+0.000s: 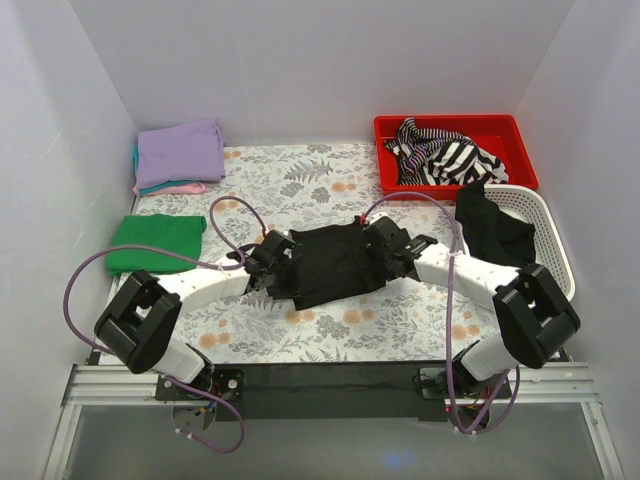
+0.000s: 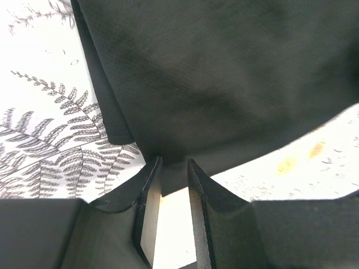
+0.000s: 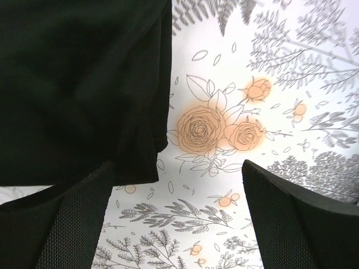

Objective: Fold and stack the t-shirts
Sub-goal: Fold the tshirt, then neatly place the folded tshirt to the corner

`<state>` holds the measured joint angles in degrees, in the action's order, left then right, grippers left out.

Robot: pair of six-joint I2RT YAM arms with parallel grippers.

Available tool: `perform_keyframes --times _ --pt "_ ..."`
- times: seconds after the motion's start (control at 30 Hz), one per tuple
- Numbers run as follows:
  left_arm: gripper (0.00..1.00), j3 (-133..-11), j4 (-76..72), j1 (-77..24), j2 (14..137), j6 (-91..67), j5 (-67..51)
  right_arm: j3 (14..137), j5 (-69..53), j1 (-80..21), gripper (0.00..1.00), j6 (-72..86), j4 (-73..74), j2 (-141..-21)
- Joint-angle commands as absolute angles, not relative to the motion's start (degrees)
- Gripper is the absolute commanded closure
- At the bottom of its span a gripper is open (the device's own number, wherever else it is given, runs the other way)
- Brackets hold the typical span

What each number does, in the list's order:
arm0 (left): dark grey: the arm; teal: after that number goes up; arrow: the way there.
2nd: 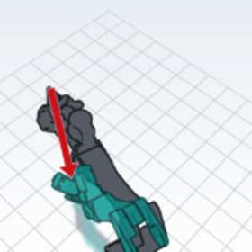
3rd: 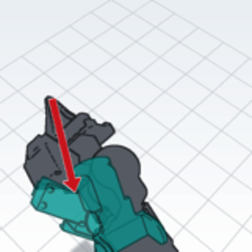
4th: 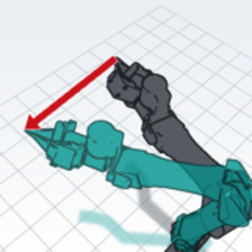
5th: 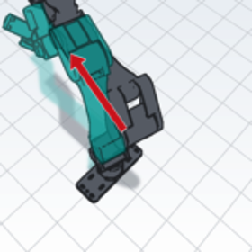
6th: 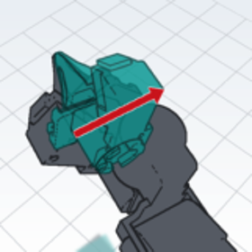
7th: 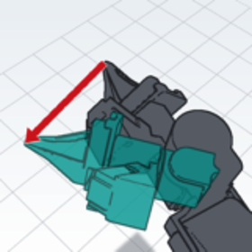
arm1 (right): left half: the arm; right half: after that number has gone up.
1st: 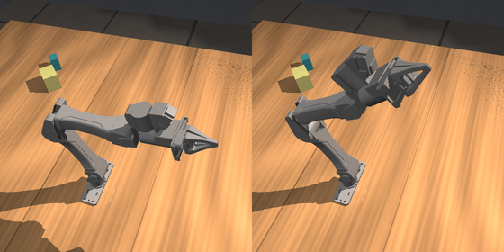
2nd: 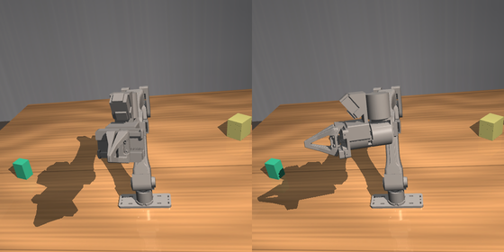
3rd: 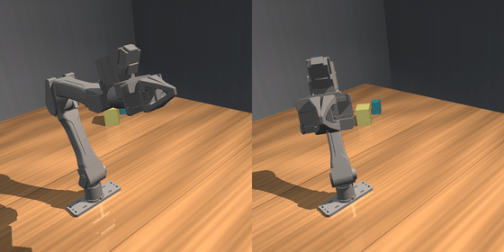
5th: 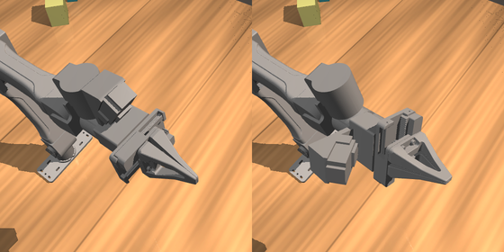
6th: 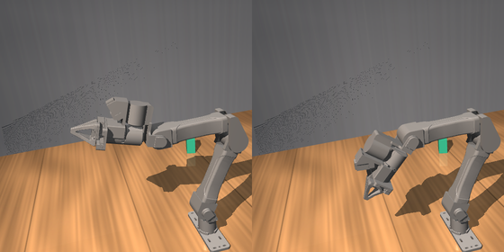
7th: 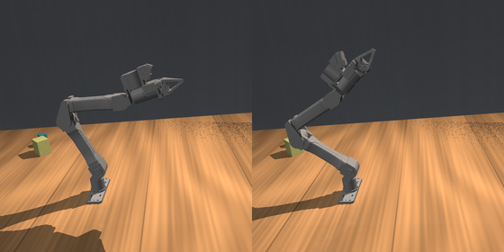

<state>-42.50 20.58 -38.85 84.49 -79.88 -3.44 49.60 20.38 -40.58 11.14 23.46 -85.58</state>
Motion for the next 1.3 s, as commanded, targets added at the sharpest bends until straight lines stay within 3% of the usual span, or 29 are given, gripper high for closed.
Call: perform_keyframes --times 0.0,0.1,0.17,0.23,0.3,0.33,0.6,0.73,1.07,1.27 --pt "0.76 -43.68 20.66 -38.76 78.58 -77.87 -1.93 51.14 19.34 -40.34 0.02 8.27 21.98 -80.08" --pt "0.71 -46.22 20.04 -38.67 75.42 -77.87 -0.71 52.12 17.49 -40.34 0.02 7.74 20.22 -77.0" --pt "0.56 -49.29 22.13 -38.67 75.76 -78.05 2.97 53.35 16.79 -40.34 0.02 7.3 19.26 -75.51" --pt "0.52 -50.97 23.9 -38.67 76.9 -79.01 8.15 54.66 16.52 -40.34 0.01 6.86 18.98 -75.15" --pt "0.41 -52.29 25.48 -38.58 79.18 -80.67 11.06 55.28 16.17 -40.34 0.02 6.59 18.9 -75.06" --pt "0.31 -52.73 26.18 -38.5 80.06 -81.73 13.51 55.46 15.82 -40.25 0.02 6.59 18.81 -75.15" --pt "0.28 -49.05 25.67 -35.6 83.15 -86.92 14.24 55.55 13.1 -36.57 0.01 6.42 18.11 -76.9" --pt "0.19 -43.7 22.6 -32.97 80.43 -87.8 13.62 55.11 8.97 -32.87 0.02 5.98 17.14 -76.38" --pt "0.16 -39.81 9.69 -28.13 84.1 -83.77 4.23 53.26 5.8 -30.76 0.02 5.71 16.52 -77.25" --pt "0.16 -39.03 1.15 -28.12 88.5 -84.29 -8.07 52.47 5.54 -30.41 0.02 5.89 16.17 -77.96"
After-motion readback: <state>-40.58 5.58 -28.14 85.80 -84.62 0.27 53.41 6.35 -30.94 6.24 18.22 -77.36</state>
